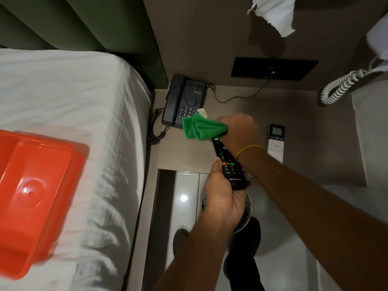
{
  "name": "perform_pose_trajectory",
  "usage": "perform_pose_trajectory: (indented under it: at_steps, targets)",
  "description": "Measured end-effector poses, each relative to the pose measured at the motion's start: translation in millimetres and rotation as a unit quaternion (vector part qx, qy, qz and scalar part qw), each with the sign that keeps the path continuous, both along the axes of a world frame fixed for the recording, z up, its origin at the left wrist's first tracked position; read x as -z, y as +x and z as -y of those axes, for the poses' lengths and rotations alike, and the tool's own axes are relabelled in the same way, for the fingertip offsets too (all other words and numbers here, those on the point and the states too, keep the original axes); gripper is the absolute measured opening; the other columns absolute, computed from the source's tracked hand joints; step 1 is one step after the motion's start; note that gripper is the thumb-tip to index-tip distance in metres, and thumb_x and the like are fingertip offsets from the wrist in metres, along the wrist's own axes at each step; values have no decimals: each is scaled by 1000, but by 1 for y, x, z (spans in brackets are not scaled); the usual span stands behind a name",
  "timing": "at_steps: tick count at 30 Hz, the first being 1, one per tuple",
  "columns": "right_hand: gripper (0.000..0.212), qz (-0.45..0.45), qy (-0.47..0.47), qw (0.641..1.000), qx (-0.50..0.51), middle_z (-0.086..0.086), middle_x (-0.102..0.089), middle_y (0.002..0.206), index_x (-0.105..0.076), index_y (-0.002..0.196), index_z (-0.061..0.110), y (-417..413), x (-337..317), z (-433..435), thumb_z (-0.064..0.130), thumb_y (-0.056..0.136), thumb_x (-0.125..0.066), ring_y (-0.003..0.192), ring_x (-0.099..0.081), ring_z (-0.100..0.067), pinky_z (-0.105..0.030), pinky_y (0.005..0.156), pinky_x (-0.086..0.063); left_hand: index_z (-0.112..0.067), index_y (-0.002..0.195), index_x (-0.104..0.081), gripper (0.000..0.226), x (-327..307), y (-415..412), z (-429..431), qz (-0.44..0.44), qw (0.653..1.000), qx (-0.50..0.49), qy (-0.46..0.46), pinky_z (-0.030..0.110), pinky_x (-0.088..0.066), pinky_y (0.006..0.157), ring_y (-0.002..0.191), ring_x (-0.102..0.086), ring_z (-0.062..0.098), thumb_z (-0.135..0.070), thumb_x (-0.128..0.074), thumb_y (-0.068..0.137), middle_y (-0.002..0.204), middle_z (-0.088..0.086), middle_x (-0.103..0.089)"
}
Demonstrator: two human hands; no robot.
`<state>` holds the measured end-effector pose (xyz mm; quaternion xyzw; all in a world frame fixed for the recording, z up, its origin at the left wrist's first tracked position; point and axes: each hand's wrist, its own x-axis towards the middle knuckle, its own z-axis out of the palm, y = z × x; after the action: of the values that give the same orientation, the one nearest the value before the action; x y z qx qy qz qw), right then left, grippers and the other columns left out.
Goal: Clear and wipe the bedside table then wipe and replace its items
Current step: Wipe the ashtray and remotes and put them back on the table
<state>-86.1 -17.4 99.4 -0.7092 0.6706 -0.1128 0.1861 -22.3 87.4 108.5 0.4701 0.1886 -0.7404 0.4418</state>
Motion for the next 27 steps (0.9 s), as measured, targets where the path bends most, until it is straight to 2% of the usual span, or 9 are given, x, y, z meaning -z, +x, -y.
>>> perform_pose_trajectory:
  at_steps: [6,10,11,13,16,18,20,23,27]
  targets:
    - [17,-9,47,999,-12,-11,-74,83,-75,87,16,-15,2,29,7,78,-64,82,-69,-34,-28,64,-47,-10,114,-65,34,-12,-3,9,39,999,24,7,28,-43,63,68,-53,19,-34,-41,113,85,12,-66]
    - [34,99,91,991,-23,-15,-75,95,-77,99,12,-18,-25,-33,-5,75,-61,94,-67,-34,-33,86,-52,-2,132,-64,37,-2,10,28,60,998,-7,-4,43,-49,112,115,-67,35,-25,-45,109,125,24,-68]
    - [33,136,101,985,-17,-15,-74,93,-77,97,9,-21,-30,-51,-7,74,-60,92,-67,-32,-38,86,-54,0,133,-64,36,6,15,27,59,998,-5,-10,46,-50,114,122,-68,38,-20,-50,106,127,27,-68]
    - [28,172,111,979,-13,-9,-74,88,-77,95,12,-29,-37,-84,2,76,-60,86,-67,-23,-39,79,-56,2,112,-64,20,14,22,16,90,995,35,-12,40,-66,86,94,-78,32,-11,-50,106,104,27,-71]
    - [34,228,138,964,1,-1,-77,97,-79,103,15,-41,-48,-122,6,76,-62,88,-69,-11,-22,80,-55,-4,90,-64,42,44,16,-7,160,986,50,-4,31,-60,44,45,-72,20,-21,-36,116,60,12,-73]
    - [35,279,188,941,20,10,-75,95,-79,104,16,-50,-58,-142,9,76,-58,92,-66,2,-2,79,-46,0,87,-76,54,53,9,0,166,986,19,6,34,-60,44,46,-70,22,-30,-41,115,63,12,-73]
    - [40,289,208,933,53,28,-67,88,-75,104,26,-68,-57,-164,0,78,-62,90,-61,21,3,78,-43,-6,104,-78,48,55,-8,11,186,975,115,42,32,-59,59,60,-70,22,-42,-48,108,81,11,-76]
    - [52,272,246,918,149,23,-68,67,-73,89,39,-107,-39,-189,-12,79,-67,76,-63,20,-3,65,-48,-14,121,-67,35,61,-36,31,171,957,235,22,36,-57,76,83,-72,24,-42,-50,110,98,12,-80]
    - [63,290,292,878,244,23,-76,72,-72,69,59,-147,-20,-205,-3,80,-73,71,-71,1,-25,67,-60,-22,120,-66,30,59,-105,42,193,910,355,-91,33,-56,70,82,-69,19,-39,-42,114,111,15,-77]
